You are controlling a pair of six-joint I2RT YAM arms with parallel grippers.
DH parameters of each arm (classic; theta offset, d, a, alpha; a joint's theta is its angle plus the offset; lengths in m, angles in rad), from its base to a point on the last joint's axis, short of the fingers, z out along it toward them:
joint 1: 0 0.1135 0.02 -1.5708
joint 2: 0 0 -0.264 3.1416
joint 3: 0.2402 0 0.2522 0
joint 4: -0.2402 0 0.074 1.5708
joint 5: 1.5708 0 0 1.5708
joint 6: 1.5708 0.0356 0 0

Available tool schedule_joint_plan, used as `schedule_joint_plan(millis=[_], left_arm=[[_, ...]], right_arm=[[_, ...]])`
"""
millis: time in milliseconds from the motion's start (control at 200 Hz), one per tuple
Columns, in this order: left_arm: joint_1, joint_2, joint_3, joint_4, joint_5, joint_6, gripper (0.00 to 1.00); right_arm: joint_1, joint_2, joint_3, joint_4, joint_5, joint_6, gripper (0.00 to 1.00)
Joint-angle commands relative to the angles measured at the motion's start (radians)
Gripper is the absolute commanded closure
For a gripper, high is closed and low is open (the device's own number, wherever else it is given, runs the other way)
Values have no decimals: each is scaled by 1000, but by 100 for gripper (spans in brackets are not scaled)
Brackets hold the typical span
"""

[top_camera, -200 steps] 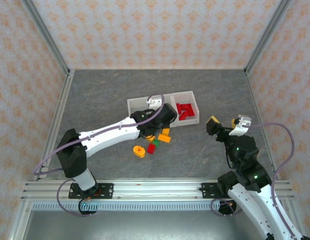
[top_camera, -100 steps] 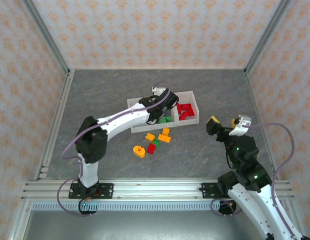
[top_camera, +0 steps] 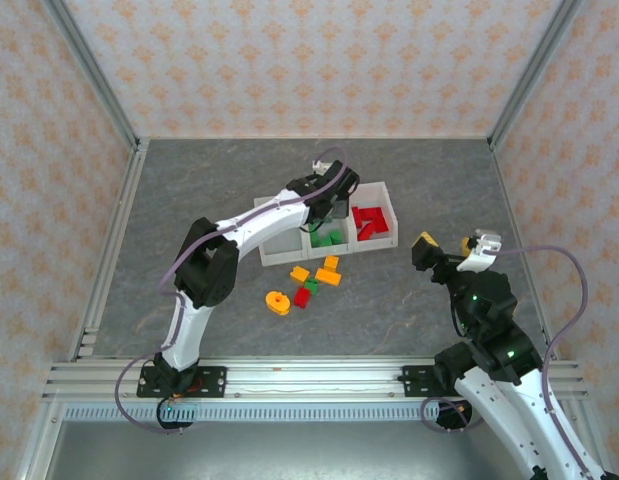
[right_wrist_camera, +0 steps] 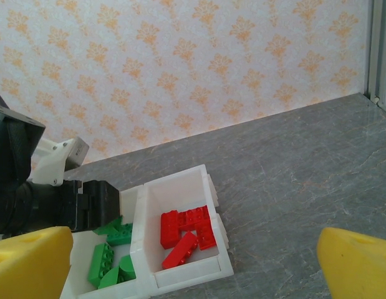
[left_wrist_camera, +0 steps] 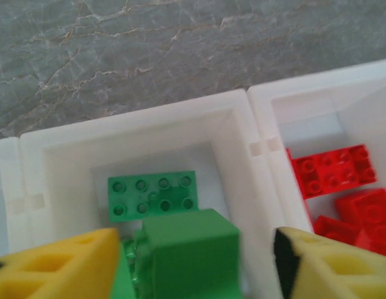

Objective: Sort the legos into containers by color
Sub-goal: Place the lego in the container, then pick up the lego from the center of the table.

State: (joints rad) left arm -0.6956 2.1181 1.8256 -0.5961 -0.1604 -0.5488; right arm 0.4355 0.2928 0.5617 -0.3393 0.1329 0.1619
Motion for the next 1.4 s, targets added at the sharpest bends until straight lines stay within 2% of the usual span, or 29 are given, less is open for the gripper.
schedule_joint_plan(millis=[0, 260, 415, 586, 706, 1116, 1266, 1392], left_arm=[[-4, -17, 26, -39, -21, 25, 21], [-13, -157, -131, 27, -25, 39, 1], [-51, -247, -249, 55, -10, 39, 1], [-161, -267, -304, 29, -51, 42, 1], [-208, -252, -332, 47, -23, 75, 3], [-209, -104, -312, -2, 36, 84, 19], [-206, -56, -285, -24, 28, 85, 22], [-201, -23, -264, -35, 27, 79, 27]], right_arm=[[-2, 3, -6, 19, -9, 9, 0], [-1, 14, -6, 18, -10, 12, 0], [-1, 14, -6, 18, -8, 13, 0], [-1, 17, -8, 19, -7, 14, 0], [-1, 21, -8, 17, -10, 13, 0], [-1, 20, -6, 16, -7, 15, 0], [-1, 21, -6, 17, -6, 15, 0], [-1, 21, -6, 17, -3, 17, 0]])
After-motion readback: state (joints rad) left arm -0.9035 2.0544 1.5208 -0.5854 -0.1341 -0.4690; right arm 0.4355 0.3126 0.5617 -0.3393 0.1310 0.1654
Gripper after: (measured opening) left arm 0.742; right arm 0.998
